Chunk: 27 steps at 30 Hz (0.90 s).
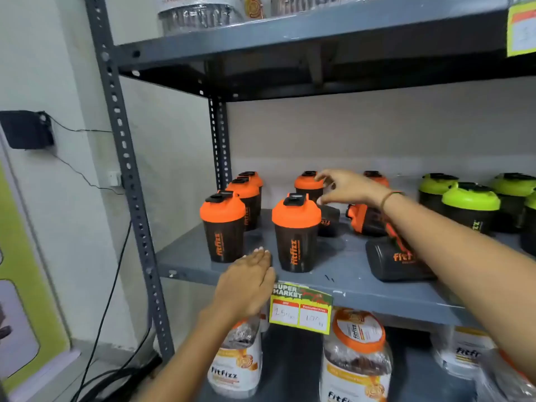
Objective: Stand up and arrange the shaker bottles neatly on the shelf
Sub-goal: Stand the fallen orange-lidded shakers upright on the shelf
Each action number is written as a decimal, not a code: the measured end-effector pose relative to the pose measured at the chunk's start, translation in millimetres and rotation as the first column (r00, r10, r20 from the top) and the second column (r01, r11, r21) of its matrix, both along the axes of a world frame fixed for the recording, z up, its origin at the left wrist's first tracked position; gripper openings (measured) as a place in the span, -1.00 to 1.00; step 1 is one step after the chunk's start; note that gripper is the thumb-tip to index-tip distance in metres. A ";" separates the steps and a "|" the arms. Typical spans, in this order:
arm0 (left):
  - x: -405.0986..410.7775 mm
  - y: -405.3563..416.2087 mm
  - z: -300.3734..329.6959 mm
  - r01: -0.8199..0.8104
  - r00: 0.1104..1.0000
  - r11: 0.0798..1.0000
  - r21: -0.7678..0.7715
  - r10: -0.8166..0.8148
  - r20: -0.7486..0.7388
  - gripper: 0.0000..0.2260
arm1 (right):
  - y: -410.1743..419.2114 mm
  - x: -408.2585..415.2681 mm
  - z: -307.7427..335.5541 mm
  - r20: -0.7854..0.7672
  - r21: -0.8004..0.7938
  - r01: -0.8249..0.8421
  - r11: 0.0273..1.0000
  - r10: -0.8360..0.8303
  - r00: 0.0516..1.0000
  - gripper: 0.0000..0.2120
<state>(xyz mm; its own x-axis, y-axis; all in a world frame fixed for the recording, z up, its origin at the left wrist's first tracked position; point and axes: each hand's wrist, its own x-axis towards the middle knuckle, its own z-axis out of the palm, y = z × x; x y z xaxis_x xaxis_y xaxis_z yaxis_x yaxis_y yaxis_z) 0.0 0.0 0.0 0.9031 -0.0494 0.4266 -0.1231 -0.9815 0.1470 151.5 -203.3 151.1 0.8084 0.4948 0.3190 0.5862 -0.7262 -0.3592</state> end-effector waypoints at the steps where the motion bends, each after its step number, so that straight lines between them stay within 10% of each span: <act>1: 0.7 1.4 -1.6 -0.002 1.000 1.000 -0.005 0.002 0.011 -0.54 | 7.2 4.6 -1.6 0.016 -0.121 0.029 0.992 -0.028 0.999 -0.39; 7: 1.8 3.7 -7.9 0.013 0.998 1.000 -0.021 -0.012 0.063 -0.52 | 42.6 29.0 -7.8 -0.047 -0.513 0.055 0.856 -0.092 0.995 -0.55; 17: 0.5 3.5 -8.9 0.001 0.995 1.000 -0.013 0.001 0.105 -0.54 | 57.2 44.7 -17.8 -0.015 -0.513 0.150 0.845 -0.183 0.983 -0.86; 23: 1.7 4.2 -10.6 -0.005 0.995 1.000 -0.018 0.007 0.101 -0.53 | 47.7 51.5 -18.7 -0.162 -0.008 0.075 0.997 -0.075 0.984 -0.85; 27: 1.2 3.1 -10.7 -0.004 0.994 1.000 -0.009 0.005 0.112 -0.55 | 43.2 47.5 -21.8 -0.357 0.487 0.140 0.862 0.050 0.933 -0.71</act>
